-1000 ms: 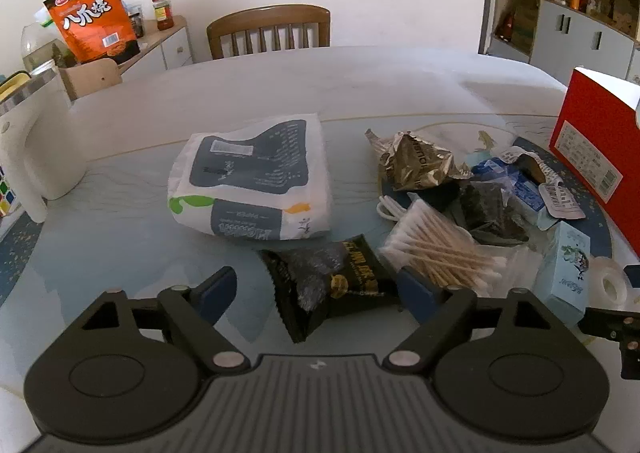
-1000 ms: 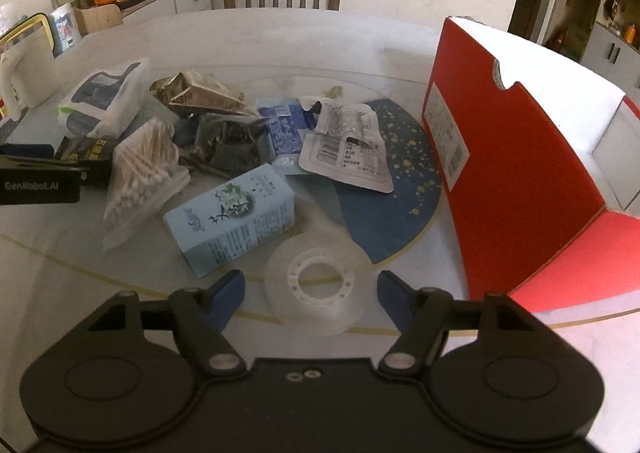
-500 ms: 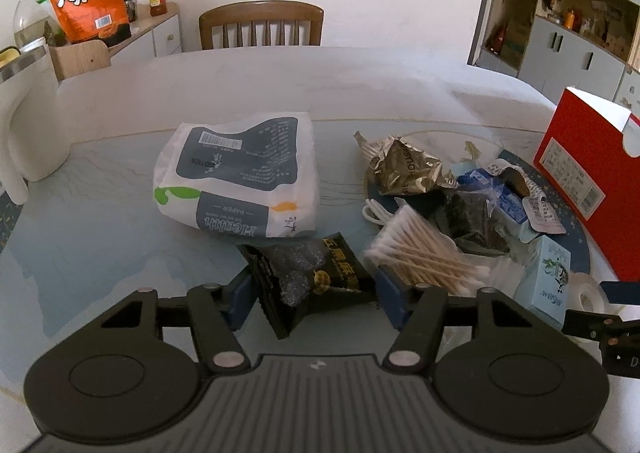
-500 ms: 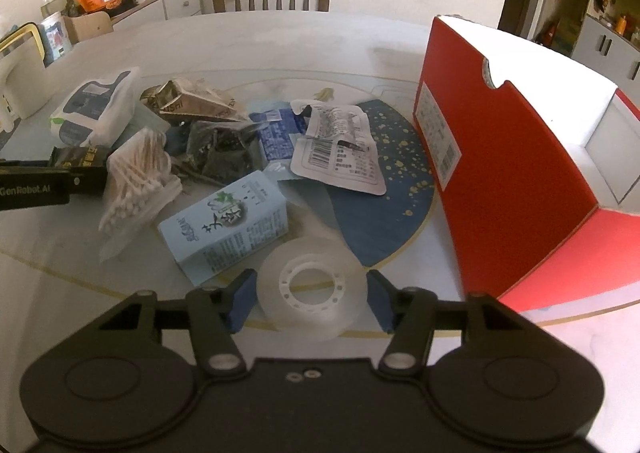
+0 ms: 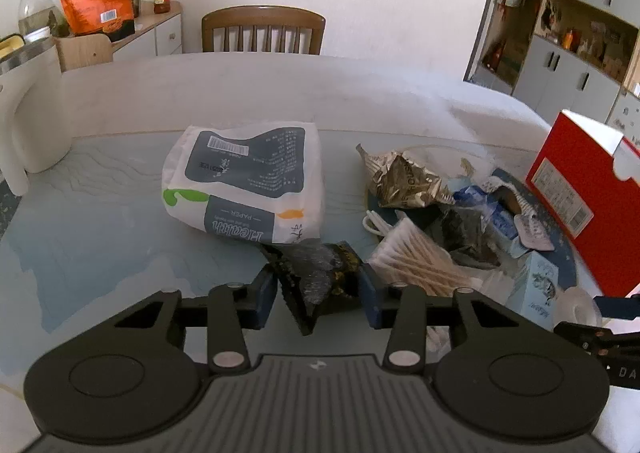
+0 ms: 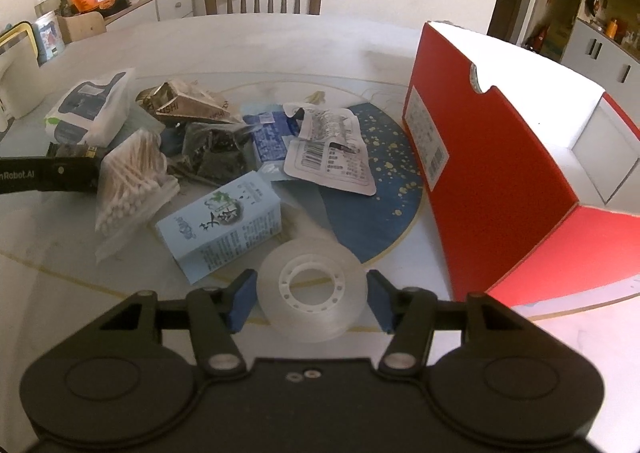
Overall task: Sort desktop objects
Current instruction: 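Close the left gripper on the black snack bag and lift it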
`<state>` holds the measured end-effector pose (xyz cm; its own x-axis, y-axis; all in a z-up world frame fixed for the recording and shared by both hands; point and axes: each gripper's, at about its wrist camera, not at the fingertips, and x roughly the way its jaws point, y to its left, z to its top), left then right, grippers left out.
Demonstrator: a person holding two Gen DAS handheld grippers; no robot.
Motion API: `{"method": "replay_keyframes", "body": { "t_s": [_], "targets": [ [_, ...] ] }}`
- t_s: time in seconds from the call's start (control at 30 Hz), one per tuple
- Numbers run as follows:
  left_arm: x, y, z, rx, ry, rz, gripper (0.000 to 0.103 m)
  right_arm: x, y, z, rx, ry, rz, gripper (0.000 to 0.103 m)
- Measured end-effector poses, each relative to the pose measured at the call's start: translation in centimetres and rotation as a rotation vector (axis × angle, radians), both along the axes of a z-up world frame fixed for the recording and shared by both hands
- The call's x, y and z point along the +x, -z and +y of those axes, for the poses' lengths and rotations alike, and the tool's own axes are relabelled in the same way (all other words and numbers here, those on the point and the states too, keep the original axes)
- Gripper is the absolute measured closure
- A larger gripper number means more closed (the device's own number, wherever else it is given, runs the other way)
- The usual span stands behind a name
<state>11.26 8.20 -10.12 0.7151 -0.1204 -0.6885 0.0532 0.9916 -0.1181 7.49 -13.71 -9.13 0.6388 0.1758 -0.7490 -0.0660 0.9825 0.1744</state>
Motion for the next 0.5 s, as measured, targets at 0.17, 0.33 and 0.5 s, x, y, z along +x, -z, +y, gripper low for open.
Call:
{"method": "replay_keyframes", "body": {
  "t_s": [0.17,0.33,0.5],
  "targets": [
    [-0.4,-0.2,0.4,-0.023,0.001,-0.006,0.067,-0.4,-0.7,0.0,-0.003,0.002,-0.013,0.045],
    [-0.8,-0.3,0.8,-0.045,-0.003,-0.010,0.069,-0.8,-1.2,0.0,0.000,0.008,-0.017,0.045],
    [-1.4,-0.6,1.3,-0.062,-0.006,-0.008,0.070,-1.1,-1.9,0.0,0.005,0.007,-0.024,0.045]
  ]
}}
